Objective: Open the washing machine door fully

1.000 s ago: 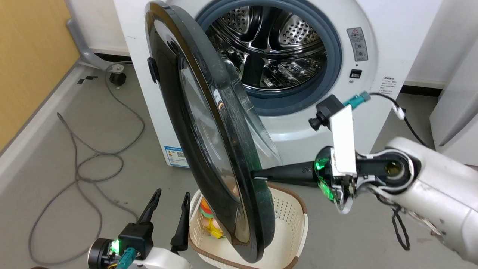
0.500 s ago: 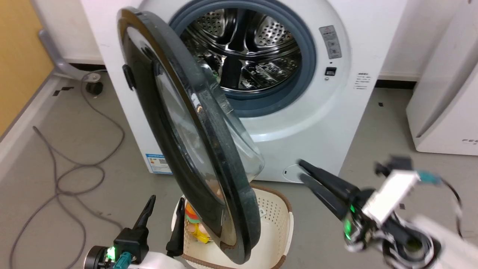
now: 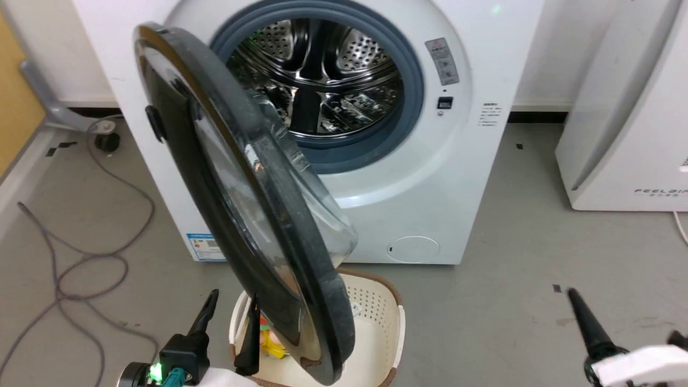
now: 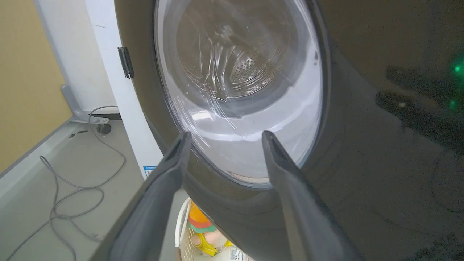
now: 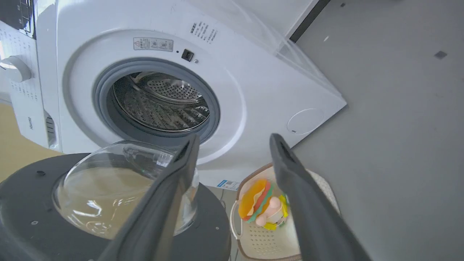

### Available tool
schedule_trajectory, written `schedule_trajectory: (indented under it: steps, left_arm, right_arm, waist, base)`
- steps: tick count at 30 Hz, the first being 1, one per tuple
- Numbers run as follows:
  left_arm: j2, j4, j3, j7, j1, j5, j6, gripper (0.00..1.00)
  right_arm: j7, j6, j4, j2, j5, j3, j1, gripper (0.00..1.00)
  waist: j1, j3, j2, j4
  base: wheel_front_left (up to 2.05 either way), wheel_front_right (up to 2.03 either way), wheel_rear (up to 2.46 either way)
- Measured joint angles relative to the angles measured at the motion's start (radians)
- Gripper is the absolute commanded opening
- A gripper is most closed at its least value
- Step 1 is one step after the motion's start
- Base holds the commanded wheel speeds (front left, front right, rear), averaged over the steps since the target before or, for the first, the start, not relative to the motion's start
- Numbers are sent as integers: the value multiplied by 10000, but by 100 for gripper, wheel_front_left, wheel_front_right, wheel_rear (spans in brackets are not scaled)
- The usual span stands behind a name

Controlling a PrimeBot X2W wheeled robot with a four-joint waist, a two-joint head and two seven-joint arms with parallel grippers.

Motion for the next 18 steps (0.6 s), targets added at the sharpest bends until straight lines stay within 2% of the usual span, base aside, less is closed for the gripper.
schedule_trajectory:
  steps: [2,5,7,10,13,15,18]
  left_arm:
    - [0,0,8,0,2,-12,2,100]
    - [15,0,25,0,28,-21,61,100]
    - [17,4,29,0,50,-21,61,100]
    - [25,17,38,0,52,-25,61,100]
    - [36,27,35,0,52,-27,61,100]
    - [48,33,38,0,52,-27,61,100]
    - [58,40,40,0,50,-38,69,100]
  right_arm:
    - [2,0,508,579,-1695,-1168,293,100]
    - [4,0,644,1453,-4859,-3104,605,100]
    - [4,0,211,2123,-7003,-4335,840,100]
    - [4,0,-1097,3279,-10190,-5777,1317,100]
    - [13,2,-2627,4144,-12803,-6378,1795,100]
    - [184,2,-3597,4332,-14155,-6539,2059,100]
    - [658,2,-4742,4355,-15459,-6481,2433,100]
  waist:
    - [0,-5,0,-72]
    - [0,-4,0,-160]
    - [0,-2,0,-196]
    - [0,11,0,-204]
    - [0,29,0,-189]
    - [0,49,0,-176]
    - [0,74,0,-154]
  base:
    - [0,0,0]
    - [0,0,0]
    - [0,0,0]
    - [0,0,0]
    - [0,0,0]
    - [0,0,0]
    - [0,0,0]
